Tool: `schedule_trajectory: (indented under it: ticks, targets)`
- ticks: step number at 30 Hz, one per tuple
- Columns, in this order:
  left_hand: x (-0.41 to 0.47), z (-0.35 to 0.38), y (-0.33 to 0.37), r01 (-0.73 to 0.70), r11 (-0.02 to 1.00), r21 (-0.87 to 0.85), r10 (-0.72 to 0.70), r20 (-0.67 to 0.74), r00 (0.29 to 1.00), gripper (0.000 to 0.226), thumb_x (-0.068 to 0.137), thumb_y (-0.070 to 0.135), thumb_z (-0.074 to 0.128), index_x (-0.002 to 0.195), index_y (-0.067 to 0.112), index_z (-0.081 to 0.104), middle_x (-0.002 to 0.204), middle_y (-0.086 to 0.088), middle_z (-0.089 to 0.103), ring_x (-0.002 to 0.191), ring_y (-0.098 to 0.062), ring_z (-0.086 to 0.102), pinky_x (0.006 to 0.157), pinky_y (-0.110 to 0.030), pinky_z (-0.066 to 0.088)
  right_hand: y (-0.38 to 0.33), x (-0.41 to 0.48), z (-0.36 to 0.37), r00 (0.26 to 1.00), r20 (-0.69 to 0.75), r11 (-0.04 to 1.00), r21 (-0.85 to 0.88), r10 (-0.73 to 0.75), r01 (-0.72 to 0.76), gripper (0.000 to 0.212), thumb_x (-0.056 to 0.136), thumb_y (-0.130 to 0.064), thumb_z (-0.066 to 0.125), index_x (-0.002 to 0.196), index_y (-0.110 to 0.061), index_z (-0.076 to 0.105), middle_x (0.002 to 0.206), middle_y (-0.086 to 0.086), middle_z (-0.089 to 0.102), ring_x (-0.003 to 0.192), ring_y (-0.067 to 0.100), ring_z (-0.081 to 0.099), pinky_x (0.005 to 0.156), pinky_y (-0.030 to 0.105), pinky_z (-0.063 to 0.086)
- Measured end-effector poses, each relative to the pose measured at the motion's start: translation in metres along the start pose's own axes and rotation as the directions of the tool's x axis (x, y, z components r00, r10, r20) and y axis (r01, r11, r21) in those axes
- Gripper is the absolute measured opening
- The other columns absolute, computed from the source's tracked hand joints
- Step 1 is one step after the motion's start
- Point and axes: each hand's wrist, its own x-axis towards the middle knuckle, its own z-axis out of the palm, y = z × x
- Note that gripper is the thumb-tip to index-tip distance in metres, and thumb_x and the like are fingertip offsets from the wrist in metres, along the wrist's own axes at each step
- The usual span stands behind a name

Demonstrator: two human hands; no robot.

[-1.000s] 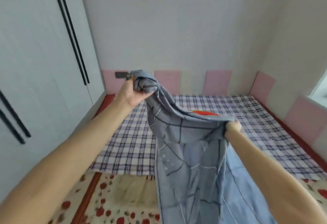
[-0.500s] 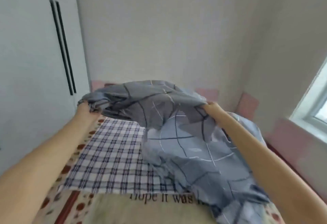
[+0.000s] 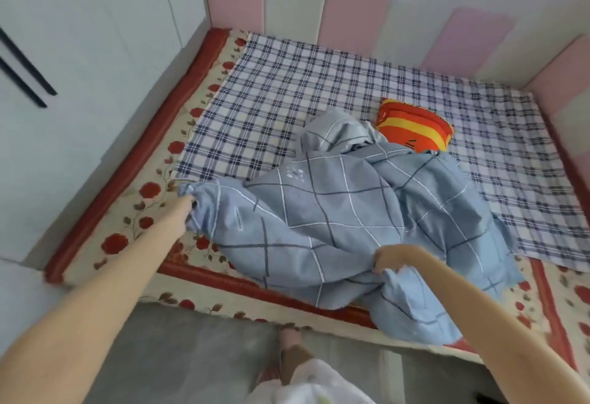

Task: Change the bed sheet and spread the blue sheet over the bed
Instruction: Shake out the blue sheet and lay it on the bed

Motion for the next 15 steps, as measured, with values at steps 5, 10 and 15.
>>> schedule_trajectory:
  ticks: [5,10,15]
  targets:
    - [-0.16,0.044,0.043,-0.666,0.588,0.458,0.298,0.643,0.706,0.013,0.091,0.004,0.044,0.093,0.011,0.055,0.084,-0.011,0.059,0.072,-0.02,0.056,0.063,-0.024,0.042,-0.053,0.058,-0.05,0.948,-0.31,0.811,0.571,0.069,0.127,0.022,0.099,-0.031,0.045,0.089,-0.014,0.054,0.085,0.007,0.052,0.077,0.021,0.048,0.067,0.028,0.037]
    - [-0.19,0.065,0.048,-0.81,0.517,0.277,0.103,0.919,0.38,0.021,0.084,0.0,0.045,0.096,0.01,0.059,0.096,-0.007,0.064,0.085,-0.021,0.059,0.072,-0.034,0.043,-0.141,0.077,-0.094,0.982,-0.007,0.438,0.894,-0.187,0.09,0.073,0.091,-0.061,0.043,0.127,0.001,0.049,0.113,0.029,0.053,0.111,0.04,0.05,0.099,0.05,0.041]
    - [-0.174,0.013,0.068,-0.688,0.67,0.28,-0.081,0.948,0.307,0.024,0.082,-0.009,0.04,0.096,-0.01,0.059,0.074,-0.011,0.053,0.054,-0.009,0.043,0.052,-0.02,0.036,-0.195,0.114,-0.073,0.987,-0.13,0.968,0.242,0.097,-0.063,0.061,0.094,-0.038,0.049,0.143,-0.004,0.033,0.145,0.026,0.035,0.138,0.034,0.028,0.109,0.047,0.034]
